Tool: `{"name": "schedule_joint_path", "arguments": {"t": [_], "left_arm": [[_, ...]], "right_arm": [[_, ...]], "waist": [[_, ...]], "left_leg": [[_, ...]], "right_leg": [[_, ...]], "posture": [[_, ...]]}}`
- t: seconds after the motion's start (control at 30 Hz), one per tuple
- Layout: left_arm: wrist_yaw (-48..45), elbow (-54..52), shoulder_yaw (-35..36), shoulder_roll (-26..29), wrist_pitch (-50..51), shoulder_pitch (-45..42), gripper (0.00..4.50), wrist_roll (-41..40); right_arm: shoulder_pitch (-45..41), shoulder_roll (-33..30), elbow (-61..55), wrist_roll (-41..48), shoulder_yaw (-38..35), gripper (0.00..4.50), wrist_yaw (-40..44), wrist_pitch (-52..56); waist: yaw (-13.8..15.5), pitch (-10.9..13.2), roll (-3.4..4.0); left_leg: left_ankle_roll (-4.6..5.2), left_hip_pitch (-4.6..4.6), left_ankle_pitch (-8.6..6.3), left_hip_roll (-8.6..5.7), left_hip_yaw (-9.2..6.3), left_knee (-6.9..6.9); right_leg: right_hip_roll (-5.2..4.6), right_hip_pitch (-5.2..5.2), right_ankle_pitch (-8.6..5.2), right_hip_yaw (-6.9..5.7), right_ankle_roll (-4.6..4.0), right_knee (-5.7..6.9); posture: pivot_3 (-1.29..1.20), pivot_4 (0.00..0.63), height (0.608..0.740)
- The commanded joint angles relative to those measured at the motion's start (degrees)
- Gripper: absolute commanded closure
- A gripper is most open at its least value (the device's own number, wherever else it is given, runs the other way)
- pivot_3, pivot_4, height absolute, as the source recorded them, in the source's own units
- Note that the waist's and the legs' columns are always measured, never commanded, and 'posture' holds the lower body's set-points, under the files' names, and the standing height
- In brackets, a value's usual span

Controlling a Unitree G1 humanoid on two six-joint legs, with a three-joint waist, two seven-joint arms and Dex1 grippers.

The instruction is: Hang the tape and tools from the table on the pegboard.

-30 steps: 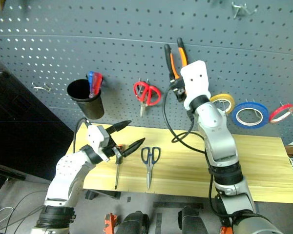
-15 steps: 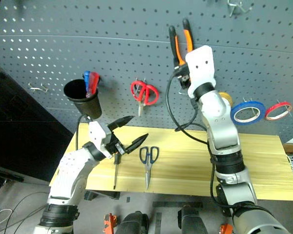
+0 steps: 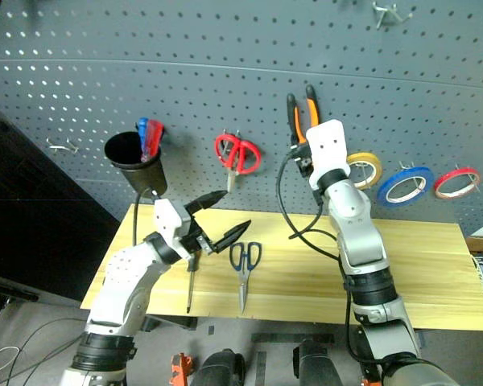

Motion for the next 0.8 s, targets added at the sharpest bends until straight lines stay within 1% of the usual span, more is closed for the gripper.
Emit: {"name": "schedule_joint_path", "arguments": {"t": [0.03,0.07,0.17,0.2,0.33,0.4,0.5,0.53,0.6,0.7,0.8], "left_arm": [[1.4,-0.3,-0.3,-0.1,0.4,-0.8,0.0,0.8],[1.6,-0.3,-0.5,-0.1,1.3,-0.7,0.0,0.9],[2.4,-0.7,-1.2,-0.1,4.1,-0.2,0.0,1.1],[2.9,-0.9,-1.7,0.2,5.4,0.2,0.0,1.8],[4.3,-2.3,-3.1,1.4,12.3,2.3,0.0,2.6],[5.2,-3.4,-4.0,2.7,16.6,3.3,0.0,4.0],[7.1,-5.0,-6.7,6.0,25.8,4.8,0.0,7.3],[7.4,-5.9,-7.2,6.7,29.0,5.6,0.0,7.2],[9.2,-7.9,-7.9,7.6,34.9,7.3,0.0,7.7],[12.1,-10.3,-10.2,8.0,43.0,9.4,0.0,9.6],[14.5,-12.2,-12.1,7.0,47.6,10.3,0.0,10.4]], "right_arm": [[0.8,0.4,-4.7,1.3,0.0,1.47,1.5,3.0],[1.2,0.3,-5.2,1.6,0.2,1.09,1.9,4.5],[2.1,0.2,-6.5,2.1,0.5,0.23,2.9,9.1],[2.4,-0.1,-7.1,2.1,0.9,0.02,3.6,11.3],[4.8,-2.8,-12.0,5.1,1.9,0.02,8.9,22.3],[7.2,-5.6,-16.6,8.0,2.5,0.02,12.7,28.7],[12.3,-10.9,-24.3,12.7,3.2,0.02,18.3,36.1],[14.2,-12.1,-26.5,14.4,2.8,0.02,19.3,38.3],[17.4,-13.5,-29.7,16.8,1.6,0.02,20.2,41.6],[21.9,-17.3,-34.2,19.1,1.8,0.02,22.0,44.0],[24.4,-19.8,-37.4,21.5,1.8,0.02,23.3,45.4]], "waist": [[0.0,0.0,0.0],[0.0,-0.1,-0.01],[0.0,-0.2,0.01],[0.0,-0.2,0.02],[0.0,-0.3,0.04],[0.0,-0.3,0.04],[0.0,-0.3,0.04],[0.0,-0.3,0.04],[0.0,-0.3,0.04],[0.0,-0.3,0.04],[-0.1,-0.3,0.03]], "left_leg": [[0.0,0.0,0.0,0.0,0.0,0.0],[0.0,0.0,0.0,0.0,-0.01,-0.01],[0.01,0.0,-0.01,0.0,-0.01,-0.01],[0.01,0.0,-0.01,-0.01,0.0,-0.01],[0.03,0.01,-0.02,0.0,-0.02,0.0],[0.15,0.01,-0.08,0.0,-0.06,-0.01],[0.2,-0.02,-0.11,-0.01,-0.12,-0.02],[0.21,-0.01,-0.12,-0.01,-0.14,-0.02],[0.22,0.0,-0.13,-0.02,-0.16,-0.02],[0.23,0.01,-0.13,-0.05,-0.17,0.0],[0.24,0.08,-0.13,-0.06,-0.19,0.02]], "right_leg": [[0.0,0.0,0.0,0.0,0.0,0.0],[0.0,0.0,0.0,-0.01,0.0,-0.01],[0.0,0.01,0.0,-0.01,0.0,-0.02],[0.0,0.01,0.0,0.0,0.0,-0.01],[0.01,0.02,0.0,0.0,0.0,0.0],[0.02,0.02,0.0,-0.02,0.0,0.0],[0.02,0.03,0.0,-0.05,0.0,-0.03],[0.02,0.05,0.0,-0.06,0.0,-0.05],[0.02,0.08,0.0,-0.06,0.0,-0.06],[0.02,0.11,-0.01,-0.04,0.01,-0.05],[0.06,0.19,-0.01,-0.04,0.01,-0.04]], "posture": [[0.05,0.177,0.74],[0.05,0.177,0.74],[0.05,0.177,0.74],[0.04,0.177,0.74],[0.04,0.181,0.74],[0.05,0.185,0.74],[0.05,0.192,0.74],[0.05,0.192,0.74],[0.04,0.202,0.74],[0.03,0.207,0.74],[0.02,0.215,0.74]]}}
